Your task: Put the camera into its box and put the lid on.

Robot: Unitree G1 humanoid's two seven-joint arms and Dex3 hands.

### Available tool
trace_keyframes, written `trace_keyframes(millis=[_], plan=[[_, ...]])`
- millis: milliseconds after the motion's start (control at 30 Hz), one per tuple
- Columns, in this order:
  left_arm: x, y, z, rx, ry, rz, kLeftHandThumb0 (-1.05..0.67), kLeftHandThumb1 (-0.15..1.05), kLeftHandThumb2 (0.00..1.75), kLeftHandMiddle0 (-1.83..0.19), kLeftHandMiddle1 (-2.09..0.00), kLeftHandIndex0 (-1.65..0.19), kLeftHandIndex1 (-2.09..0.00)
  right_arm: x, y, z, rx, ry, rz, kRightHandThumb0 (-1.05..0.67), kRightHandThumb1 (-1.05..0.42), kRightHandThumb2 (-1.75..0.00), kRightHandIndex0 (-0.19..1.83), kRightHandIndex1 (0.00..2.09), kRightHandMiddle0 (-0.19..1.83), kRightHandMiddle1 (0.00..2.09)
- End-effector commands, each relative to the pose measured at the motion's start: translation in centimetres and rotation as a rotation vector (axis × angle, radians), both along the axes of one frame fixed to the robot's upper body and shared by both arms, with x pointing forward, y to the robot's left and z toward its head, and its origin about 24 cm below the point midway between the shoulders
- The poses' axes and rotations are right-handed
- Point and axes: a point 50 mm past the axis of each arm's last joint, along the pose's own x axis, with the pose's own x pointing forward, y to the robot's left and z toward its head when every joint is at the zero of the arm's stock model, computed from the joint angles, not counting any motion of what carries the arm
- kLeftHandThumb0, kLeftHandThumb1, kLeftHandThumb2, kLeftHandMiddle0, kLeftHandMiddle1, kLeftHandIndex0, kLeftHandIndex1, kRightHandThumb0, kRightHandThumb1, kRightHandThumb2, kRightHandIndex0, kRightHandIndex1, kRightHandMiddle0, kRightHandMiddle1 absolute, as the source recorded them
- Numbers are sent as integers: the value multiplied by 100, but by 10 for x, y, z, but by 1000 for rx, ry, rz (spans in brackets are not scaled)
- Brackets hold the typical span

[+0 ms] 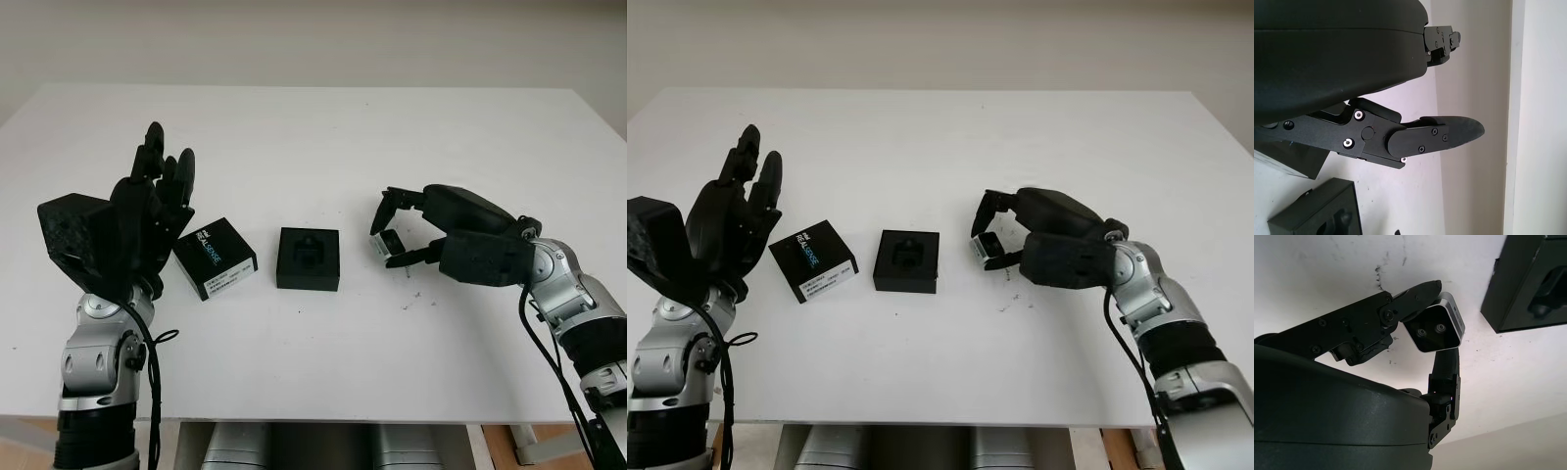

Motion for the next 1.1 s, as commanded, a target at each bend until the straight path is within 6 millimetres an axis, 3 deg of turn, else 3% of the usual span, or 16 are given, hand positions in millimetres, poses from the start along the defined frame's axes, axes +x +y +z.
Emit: trace_keyframes(millis=[0,367,700,1067], plan=[[-1,-2,2,2,-13,-2,-59,105,51,10,-5,12,-5,1,3,7,37,-14,-4,-32,-91,-5,28,6,32,171],[-2,-10,-3,-20,-17,-4,-59,105,52,11,-5,12,-5,0,15,15,157,-22,-43,-32,-90,-5,29,6,34,171],[-2,-15,-2,-33,-19,2,-58,105,55,11,-5,12,-5,1,38,33,295,31,-87,-41,-92,-6,31,7,29,176],[-2,-18,-1,-45,-25,-6,-58,105,54,12,-5,13,-4,-7,66,41,369,91,-137,-37,-94,-6,32,7,24,177]])
